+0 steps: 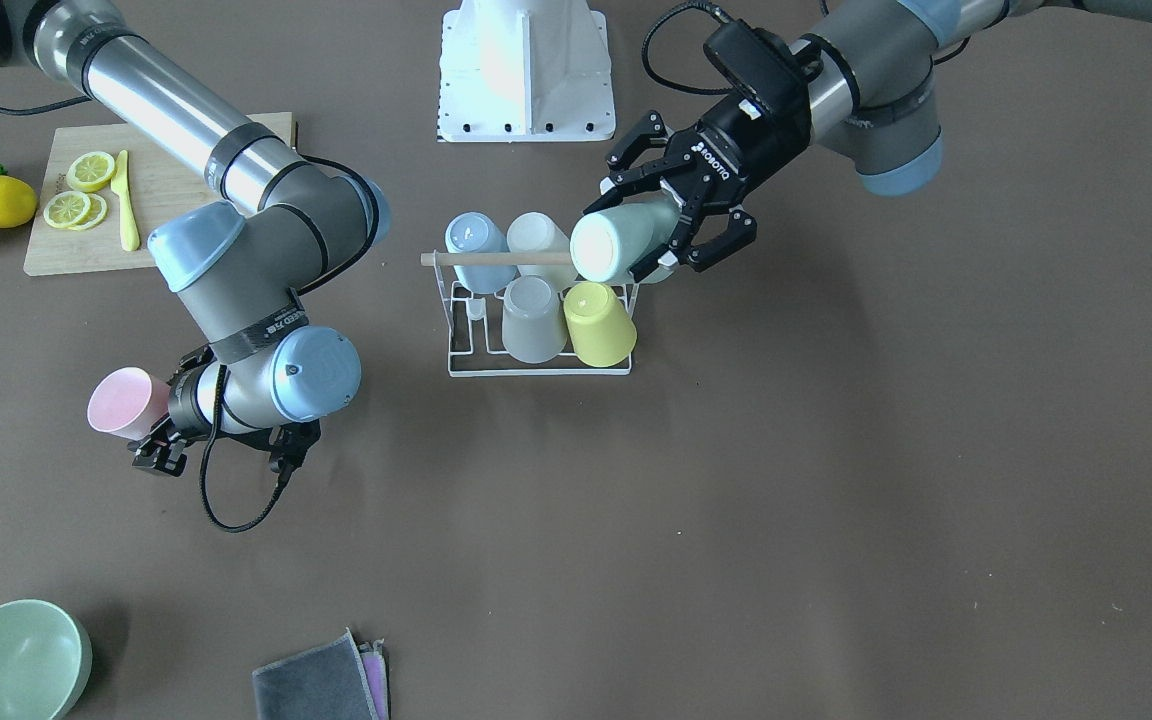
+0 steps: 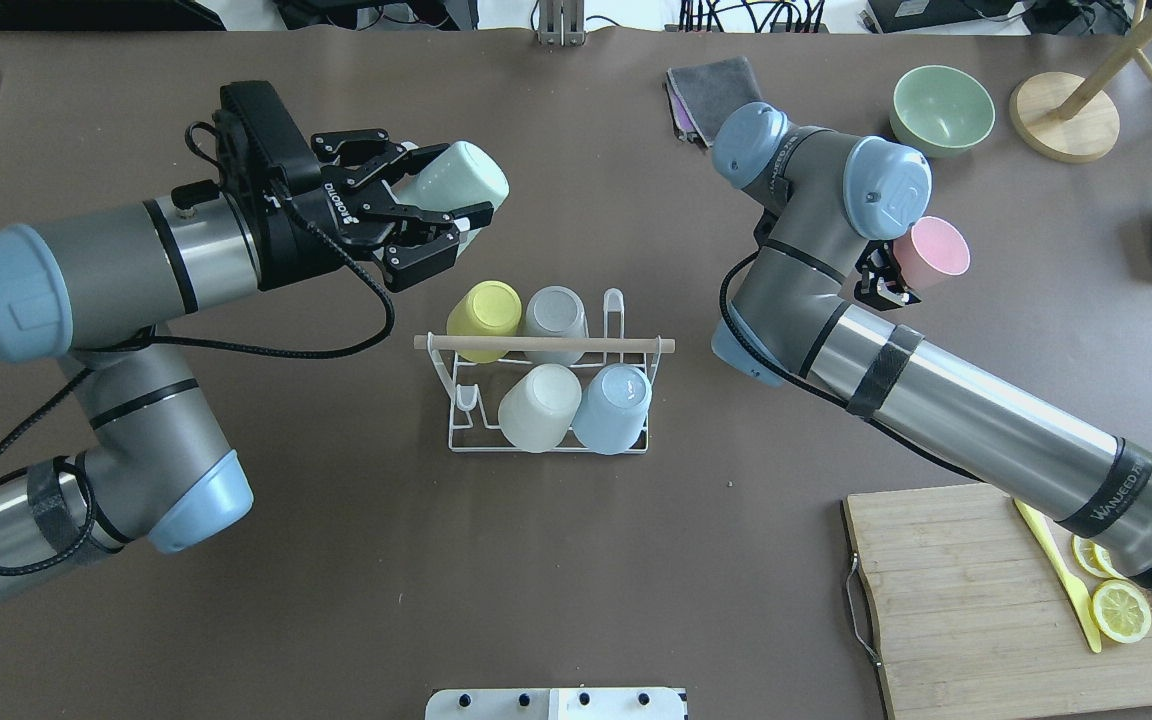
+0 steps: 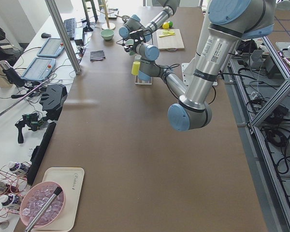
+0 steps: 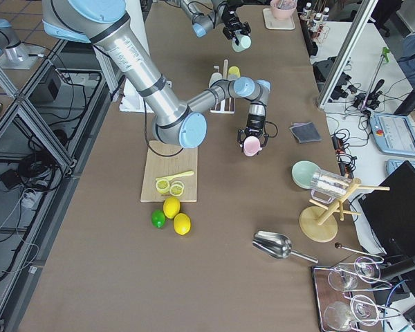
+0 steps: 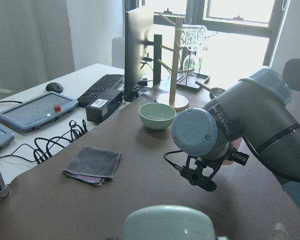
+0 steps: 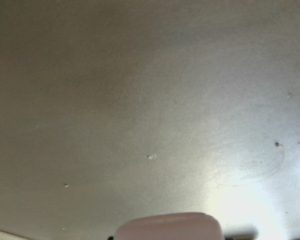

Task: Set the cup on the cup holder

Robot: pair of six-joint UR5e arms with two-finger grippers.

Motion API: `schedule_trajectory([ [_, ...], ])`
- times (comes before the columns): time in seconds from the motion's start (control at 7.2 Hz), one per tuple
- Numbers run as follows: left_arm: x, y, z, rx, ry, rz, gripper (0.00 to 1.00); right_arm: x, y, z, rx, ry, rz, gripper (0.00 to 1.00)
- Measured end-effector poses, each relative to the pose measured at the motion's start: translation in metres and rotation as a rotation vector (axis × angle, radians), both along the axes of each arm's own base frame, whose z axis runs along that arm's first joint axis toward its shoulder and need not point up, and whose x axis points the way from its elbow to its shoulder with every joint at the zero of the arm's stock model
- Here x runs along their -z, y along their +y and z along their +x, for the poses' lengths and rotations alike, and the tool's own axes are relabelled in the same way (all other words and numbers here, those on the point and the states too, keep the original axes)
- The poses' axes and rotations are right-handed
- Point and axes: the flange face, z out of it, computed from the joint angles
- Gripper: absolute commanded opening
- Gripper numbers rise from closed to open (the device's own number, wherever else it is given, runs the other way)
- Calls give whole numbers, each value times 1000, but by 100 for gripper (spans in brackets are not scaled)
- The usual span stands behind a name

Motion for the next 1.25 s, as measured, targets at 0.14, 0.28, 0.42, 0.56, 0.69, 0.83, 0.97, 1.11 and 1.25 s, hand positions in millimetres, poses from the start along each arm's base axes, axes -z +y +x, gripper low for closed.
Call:
schedule_trajectory([
  [0.14,-9,36,20,29,56,-27,0,7,-10,24,-39,-28,0,0],
  [0.28,-18,71,31,45,92,-56,0,15,-12,58,-101,-85,4,0],
  [0.42,-21,94,31,53,125,-72,0,20,-2,96,-175,-166,14,0],
  [0.56,-23,107,29,49,152,-75,0,24,5,132,-242,-260,10,0],
  [0.69,-26,114,31,44,161,-78,0,28,5,159,-293,-348,-9,0],
  [0.83,-31,118,38,47,158,-86,0,32,2,177,-327,-422,-24,0],
  [0.97,-36,121,46,59,149,-99,0,32,0,190,-346,-490,-31,0],
  [1.11,-39,124,52,69,139,-104,0,21,2,205,-357,-574,-26,0],
  [1.25,-40,125,58,76,130,-101,0,4,8,221,-354,-689,-9,0],
])
